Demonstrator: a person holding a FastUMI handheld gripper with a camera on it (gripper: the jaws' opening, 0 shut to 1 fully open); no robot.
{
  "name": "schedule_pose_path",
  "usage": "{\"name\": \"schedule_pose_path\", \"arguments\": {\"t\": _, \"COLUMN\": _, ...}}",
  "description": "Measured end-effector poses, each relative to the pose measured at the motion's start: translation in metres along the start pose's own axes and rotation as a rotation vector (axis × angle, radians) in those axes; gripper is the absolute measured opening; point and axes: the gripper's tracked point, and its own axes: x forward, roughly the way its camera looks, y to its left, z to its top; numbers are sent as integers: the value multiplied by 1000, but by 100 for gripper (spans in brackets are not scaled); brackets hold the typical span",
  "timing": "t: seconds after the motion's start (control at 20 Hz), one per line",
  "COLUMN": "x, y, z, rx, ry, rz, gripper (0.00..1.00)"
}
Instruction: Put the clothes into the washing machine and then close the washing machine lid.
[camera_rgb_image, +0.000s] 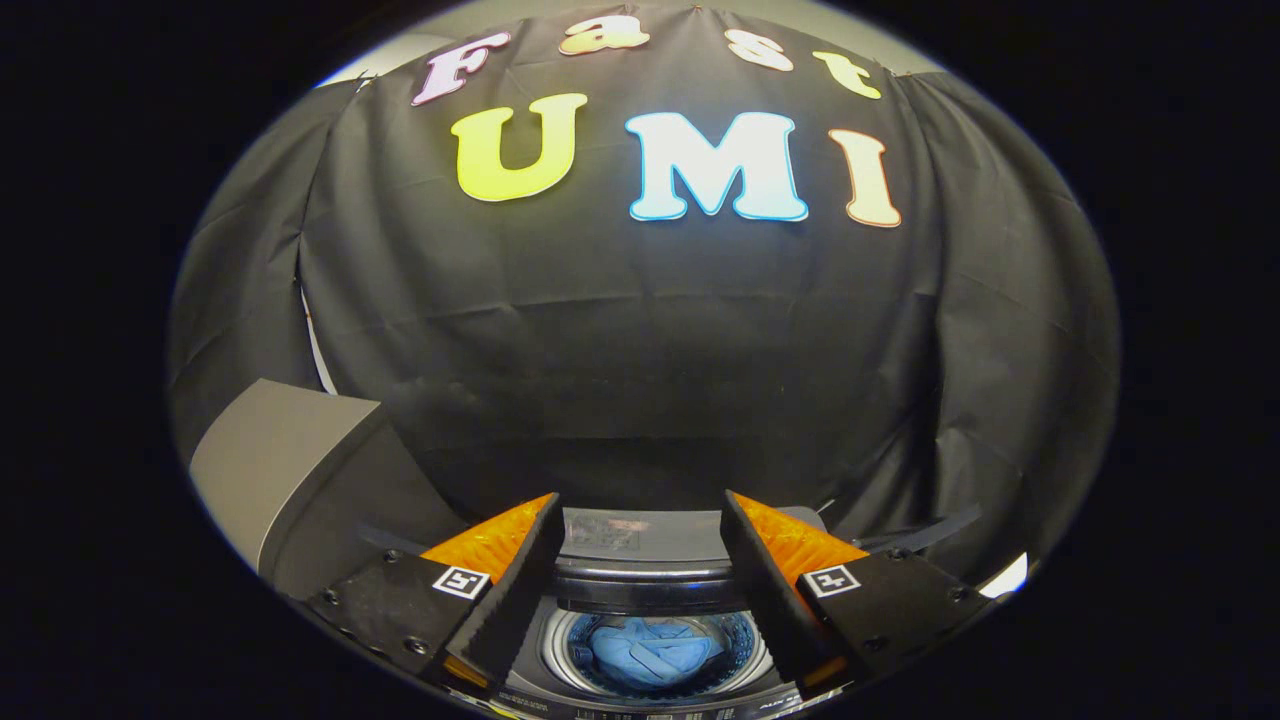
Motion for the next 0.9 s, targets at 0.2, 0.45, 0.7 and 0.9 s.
{"name": "schedule_pose_path", "arguments": {"t": 0.2, "x": -9, "y": 1, "z": -17, "rx": 5, "ry": 27, "rz": 3, "gripper": 98}}
{"name": "schedule_pose_path", "arguments": {"t": 0.45, "x": -29, "y": -1, "z": -70, "rx": 3, "ry": 152, "rz": -1, "gripper": 98}}
{"name": "schedule_pose_path", "arguments": {"t": 0.7, "x": -55, "y": 7, "z": -93, "rx": 13, "ry": 140, "rz": 15, "gripper": 98}}
{"name": "schedule_pose_path", "arguments": {"t": 0.9, "x": -89, "y": 12, "z": -88, "rx": 14, "ry": 63, "rz": 15, "gripper": 98}}
